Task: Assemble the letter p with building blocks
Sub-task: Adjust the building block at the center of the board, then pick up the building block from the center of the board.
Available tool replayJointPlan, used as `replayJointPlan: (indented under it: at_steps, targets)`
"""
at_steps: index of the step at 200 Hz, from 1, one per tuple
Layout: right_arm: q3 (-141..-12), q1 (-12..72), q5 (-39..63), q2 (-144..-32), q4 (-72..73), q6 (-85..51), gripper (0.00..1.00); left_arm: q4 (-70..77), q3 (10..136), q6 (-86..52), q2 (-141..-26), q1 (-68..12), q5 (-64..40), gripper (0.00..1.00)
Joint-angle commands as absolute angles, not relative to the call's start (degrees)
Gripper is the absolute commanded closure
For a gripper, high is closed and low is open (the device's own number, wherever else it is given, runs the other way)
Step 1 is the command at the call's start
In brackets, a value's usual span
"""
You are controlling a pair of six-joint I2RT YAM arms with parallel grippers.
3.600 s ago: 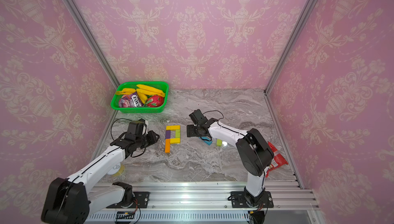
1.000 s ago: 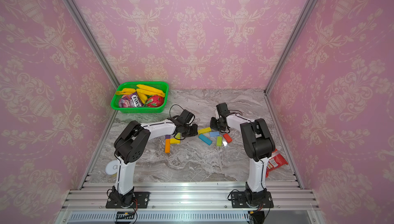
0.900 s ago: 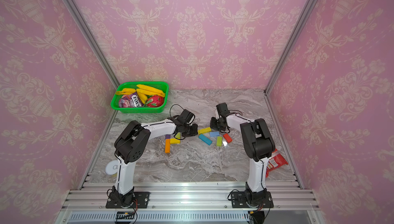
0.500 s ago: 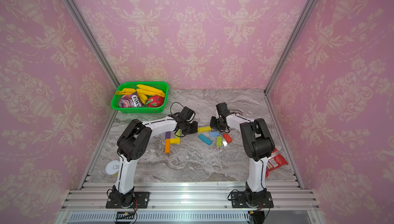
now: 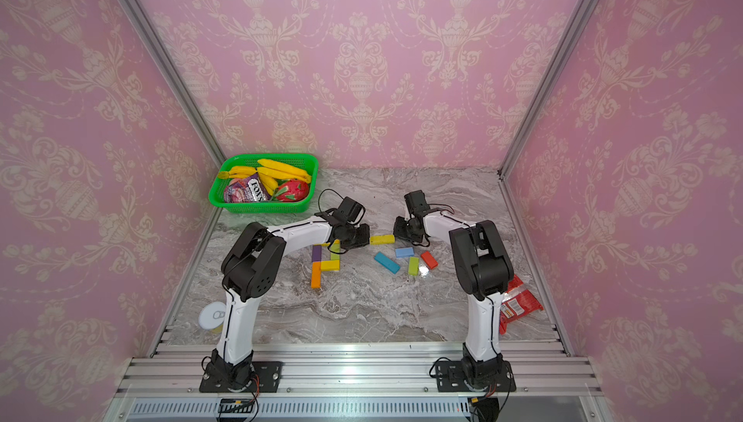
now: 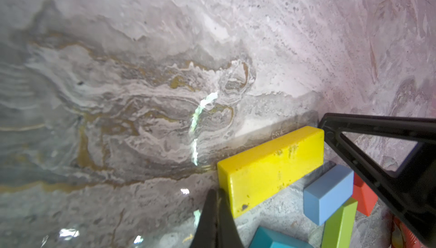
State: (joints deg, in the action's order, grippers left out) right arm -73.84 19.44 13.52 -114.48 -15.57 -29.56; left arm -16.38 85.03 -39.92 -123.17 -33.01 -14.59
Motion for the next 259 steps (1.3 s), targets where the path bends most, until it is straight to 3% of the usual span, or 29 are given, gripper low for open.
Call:
replayJointPlan:
  at_steps: [1,20,38,106,152,259]
  targets:
    - [-71.73,20.88,11.61,-112.28,-17.77,-30.20,0.70,-14.15,83.91,-39.39,-121.60,-32.52,-13.86,0.86]
    - [-70.03,20.79,8.83,-108.51,-16.90,-29.92,0.60,-12.01,82.03,-39.57,-120.09,-32.09,-14.43,0.80]
    - [-68.92,20.77,7.27,-105.30,-16.41,-29.32,0.57,-10.55,81.12,-39.58,-119.34,-32.08,-15.20,0.73]
    - [-63.76,20.73,5.37,-98.40,-23.66,-28.49,0.39,-10.39,75.73,-38.15,-112.76,-32.08,-11.53,0.69]
    - [-61.48,21.97,3.25,-98.13,-26.25,-29.29,0.22,-8.85,70.31,-37.79,-105.59,-32.11,-11.55,0.67]
    - [-67.62,25.01,-0.36,-105.04,-27.69,-23.51,0.17,-10.47,61.08,-38.15,-91.08,-32.78,-11.88,0.65]
